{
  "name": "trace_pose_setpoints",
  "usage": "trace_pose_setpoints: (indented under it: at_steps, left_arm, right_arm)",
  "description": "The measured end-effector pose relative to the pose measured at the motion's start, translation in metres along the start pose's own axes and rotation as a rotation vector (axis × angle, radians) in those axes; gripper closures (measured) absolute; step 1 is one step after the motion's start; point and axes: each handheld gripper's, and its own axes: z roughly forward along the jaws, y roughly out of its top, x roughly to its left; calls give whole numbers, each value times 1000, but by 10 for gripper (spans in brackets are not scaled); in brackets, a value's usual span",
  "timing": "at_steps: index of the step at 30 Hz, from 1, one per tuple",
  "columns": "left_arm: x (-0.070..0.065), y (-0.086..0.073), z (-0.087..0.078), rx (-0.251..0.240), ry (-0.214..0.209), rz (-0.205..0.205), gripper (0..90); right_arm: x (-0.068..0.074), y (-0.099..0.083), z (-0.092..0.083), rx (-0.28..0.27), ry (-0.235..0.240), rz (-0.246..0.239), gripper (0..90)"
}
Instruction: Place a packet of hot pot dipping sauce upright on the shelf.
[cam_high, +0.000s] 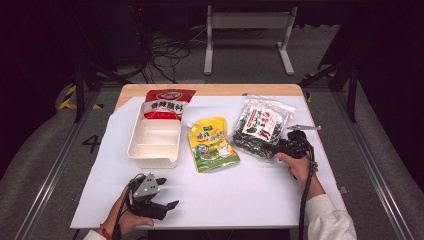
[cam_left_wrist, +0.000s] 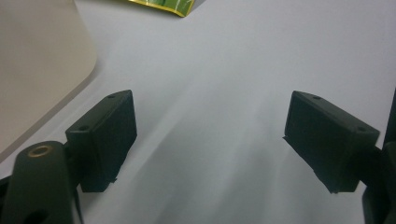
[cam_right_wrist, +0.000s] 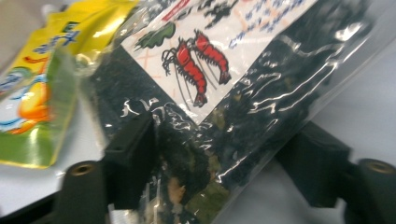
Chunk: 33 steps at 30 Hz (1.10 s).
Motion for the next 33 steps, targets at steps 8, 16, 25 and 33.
trace_pose_setpoints:
  at_steps: [8,16,25,33]
  left_arm:
    - [-2,5,4,-10,-23,2,174]
    - [-2,30,11,-64,-46,10,173]
    - [-5,74,30,-137,-77,43,167]
    - [2,110,55,-190,-94,35,156]
  right_arm:
    - [-3,-1,-2,-6,109,-1,551]
    - [10,-8,-21,-86,158,-136,694]
    - [20,-15,-36,-154,162,-234,717]
    - [21,-24,-61,-173,159,-297,721]
